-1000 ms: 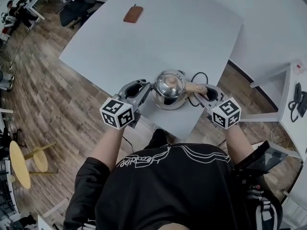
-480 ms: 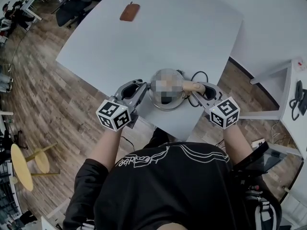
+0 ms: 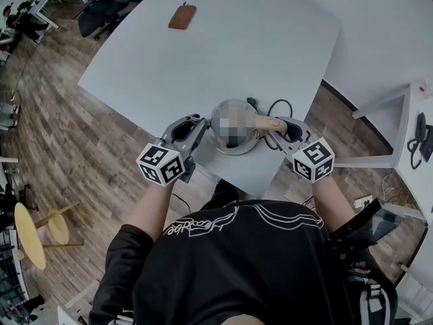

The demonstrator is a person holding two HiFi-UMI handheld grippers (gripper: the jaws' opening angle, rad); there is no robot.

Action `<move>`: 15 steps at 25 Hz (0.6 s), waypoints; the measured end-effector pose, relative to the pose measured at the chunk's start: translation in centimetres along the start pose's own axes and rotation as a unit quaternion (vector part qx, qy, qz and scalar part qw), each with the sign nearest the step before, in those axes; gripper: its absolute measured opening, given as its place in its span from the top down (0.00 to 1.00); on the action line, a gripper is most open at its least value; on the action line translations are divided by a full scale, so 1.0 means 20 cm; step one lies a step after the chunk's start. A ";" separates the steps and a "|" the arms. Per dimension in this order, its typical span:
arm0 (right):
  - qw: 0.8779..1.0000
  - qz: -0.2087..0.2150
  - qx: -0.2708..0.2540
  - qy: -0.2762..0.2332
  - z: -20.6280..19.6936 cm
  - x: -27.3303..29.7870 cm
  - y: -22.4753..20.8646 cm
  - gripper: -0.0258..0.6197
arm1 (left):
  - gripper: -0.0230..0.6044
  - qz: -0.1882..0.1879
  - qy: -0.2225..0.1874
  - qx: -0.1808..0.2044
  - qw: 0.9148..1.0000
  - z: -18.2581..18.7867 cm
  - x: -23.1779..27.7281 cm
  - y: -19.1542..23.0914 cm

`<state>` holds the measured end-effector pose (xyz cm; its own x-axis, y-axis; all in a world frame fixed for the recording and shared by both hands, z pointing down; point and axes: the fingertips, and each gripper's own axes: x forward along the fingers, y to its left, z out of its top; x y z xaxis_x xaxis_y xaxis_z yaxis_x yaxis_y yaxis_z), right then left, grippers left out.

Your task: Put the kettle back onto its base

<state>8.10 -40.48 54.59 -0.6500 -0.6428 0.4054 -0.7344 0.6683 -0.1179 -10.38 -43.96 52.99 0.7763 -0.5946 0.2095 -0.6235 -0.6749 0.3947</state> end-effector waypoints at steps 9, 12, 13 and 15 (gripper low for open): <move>1.000 -0.015 0.022 -0.011 -0.02 0.00 -0.01 0.76 | 0.82 0.002 -0.010 -0.018 1.000 0.02 0.00 -0.01; 0.999 -0.008 0.039 -0.012 -0.02 0.00 -0.01 0.76 | 0.82 0.009 -0.009 -0.029 0.999 0.01 0.01 0.00; 0.999 -0.003 0.046 -0.011 -0.02 0.00 0.00 0.76 | 0.82 0.011 -0.008 -0.033 0.999 0.01 0.01 0.00; 0.998 0.004 0.055 -0.004 -0.04 -0.01 0.00 0.72 | 0.82 0.013 -0.008 -0.045 0.999 0.01 0.01 0.00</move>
<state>8.28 -40.05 55.29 -0.6570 -0.6406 0.3974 -0.7461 0.6283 -0.2207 -10.29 -44.12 52.81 0.7580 -0.6189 0.2059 -0.6318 -0.6182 0.4677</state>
